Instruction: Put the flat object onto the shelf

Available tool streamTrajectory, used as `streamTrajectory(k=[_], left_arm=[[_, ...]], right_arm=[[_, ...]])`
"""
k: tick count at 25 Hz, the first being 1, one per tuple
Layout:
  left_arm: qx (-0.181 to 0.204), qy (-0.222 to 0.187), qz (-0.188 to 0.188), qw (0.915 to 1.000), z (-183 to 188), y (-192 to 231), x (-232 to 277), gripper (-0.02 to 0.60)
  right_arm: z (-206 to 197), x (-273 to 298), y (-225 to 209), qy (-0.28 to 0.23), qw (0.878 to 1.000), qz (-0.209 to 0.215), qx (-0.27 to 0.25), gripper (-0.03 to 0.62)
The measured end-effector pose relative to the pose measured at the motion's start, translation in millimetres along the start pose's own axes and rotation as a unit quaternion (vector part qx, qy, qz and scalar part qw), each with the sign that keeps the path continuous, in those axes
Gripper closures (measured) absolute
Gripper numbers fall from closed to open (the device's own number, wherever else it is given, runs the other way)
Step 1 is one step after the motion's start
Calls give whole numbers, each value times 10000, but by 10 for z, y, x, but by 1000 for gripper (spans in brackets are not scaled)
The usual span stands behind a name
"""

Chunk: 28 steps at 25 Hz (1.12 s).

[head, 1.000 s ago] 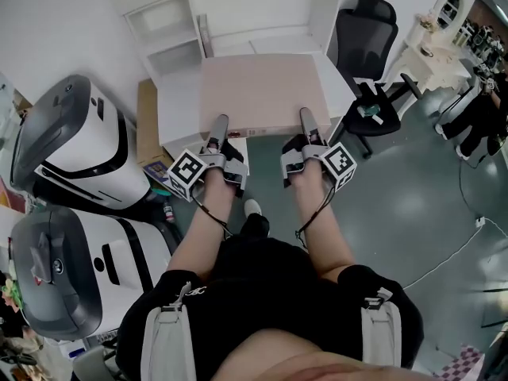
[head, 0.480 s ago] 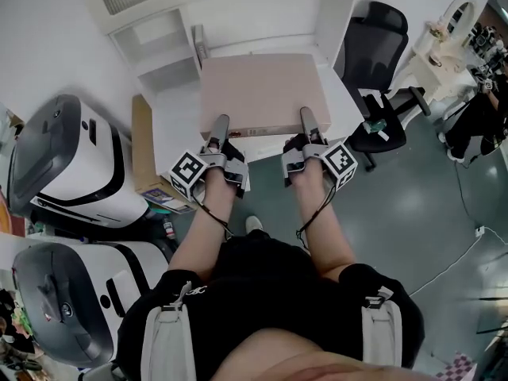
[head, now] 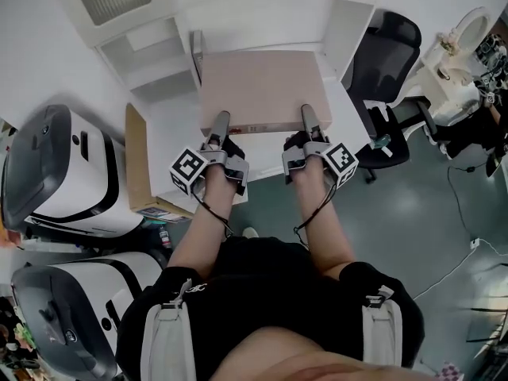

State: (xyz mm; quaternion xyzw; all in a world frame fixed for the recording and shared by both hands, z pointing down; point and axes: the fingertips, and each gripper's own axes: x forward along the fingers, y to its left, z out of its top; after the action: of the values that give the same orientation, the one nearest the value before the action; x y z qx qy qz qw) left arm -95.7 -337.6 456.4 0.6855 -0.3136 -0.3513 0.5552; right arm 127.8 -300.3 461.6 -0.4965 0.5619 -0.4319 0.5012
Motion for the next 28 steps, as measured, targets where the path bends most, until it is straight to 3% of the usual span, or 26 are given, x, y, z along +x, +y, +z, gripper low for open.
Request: streamTrajectory(k=[4, 14, 28], left_arm=[[-2, 17, 117, 9999, 14, 89, 320, 296], [104, -123, 225, 9996, 6, 179, 489, 296], [229, -1124, 324, 9929, -16, 117, 724, 296]], right_arm=[[151, 273, -111, 15, 9999, -113, 61, 306], [235, 488, -277, 199, 9995, -108, 197, 306], [393, 1168, -288, 1232, 9918, 113, 307, 306]])
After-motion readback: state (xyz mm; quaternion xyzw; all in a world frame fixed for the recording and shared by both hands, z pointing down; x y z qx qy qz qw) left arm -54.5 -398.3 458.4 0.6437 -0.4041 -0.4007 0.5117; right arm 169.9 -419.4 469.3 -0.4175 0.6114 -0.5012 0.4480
